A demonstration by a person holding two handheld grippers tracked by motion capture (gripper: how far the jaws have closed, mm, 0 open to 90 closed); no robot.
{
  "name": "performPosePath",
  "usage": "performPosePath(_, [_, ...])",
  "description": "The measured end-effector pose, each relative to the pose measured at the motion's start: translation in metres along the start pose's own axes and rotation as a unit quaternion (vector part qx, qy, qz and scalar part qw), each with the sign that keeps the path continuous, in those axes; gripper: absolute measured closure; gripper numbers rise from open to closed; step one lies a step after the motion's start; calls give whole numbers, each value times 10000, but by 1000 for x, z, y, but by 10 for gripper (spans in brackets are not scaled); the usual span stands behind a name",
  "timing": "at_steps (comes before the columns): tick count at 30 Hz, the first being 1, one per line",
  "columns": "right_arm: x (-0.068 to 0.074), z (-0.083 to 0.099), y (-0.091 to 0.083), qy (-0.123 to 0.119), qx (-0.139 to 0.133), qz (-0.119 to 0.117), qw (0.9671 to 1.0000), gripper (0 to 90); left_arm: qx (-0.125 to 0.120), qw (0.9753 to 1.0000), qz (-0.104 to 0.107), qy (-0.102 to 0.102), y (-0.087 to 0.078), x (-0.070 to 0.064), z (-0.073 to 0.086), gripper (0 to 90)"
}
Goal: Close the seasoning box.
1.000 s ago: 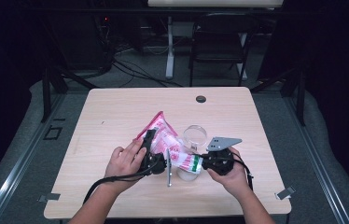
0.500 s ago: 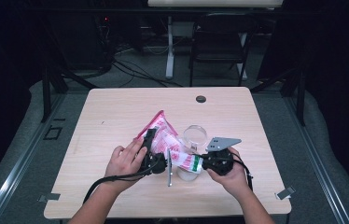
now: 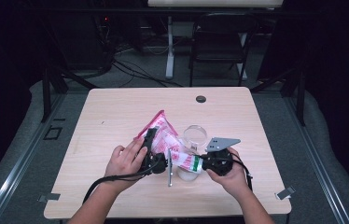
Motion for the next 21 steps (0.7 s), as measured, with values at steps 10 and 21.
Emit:
performPosePath(10, [0,0,0,1,-25,-10,10000,900,-6,10000,40,42,0,1,-1,618])
performPosePath(21, [-2,-1,-3,-22,-76,27,10000,900,24,9998,102,142,0,2,-3,629])
Point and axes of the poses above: each handheld gripper's, and its own axes: y roughly forward along the jaws, z roughly out of its underside, x roughly to its left, the point moved 8 cm from there along y, roughly forward along the jaws, and after that the axes turned 4 degrees about x, right-handed, at the moved point
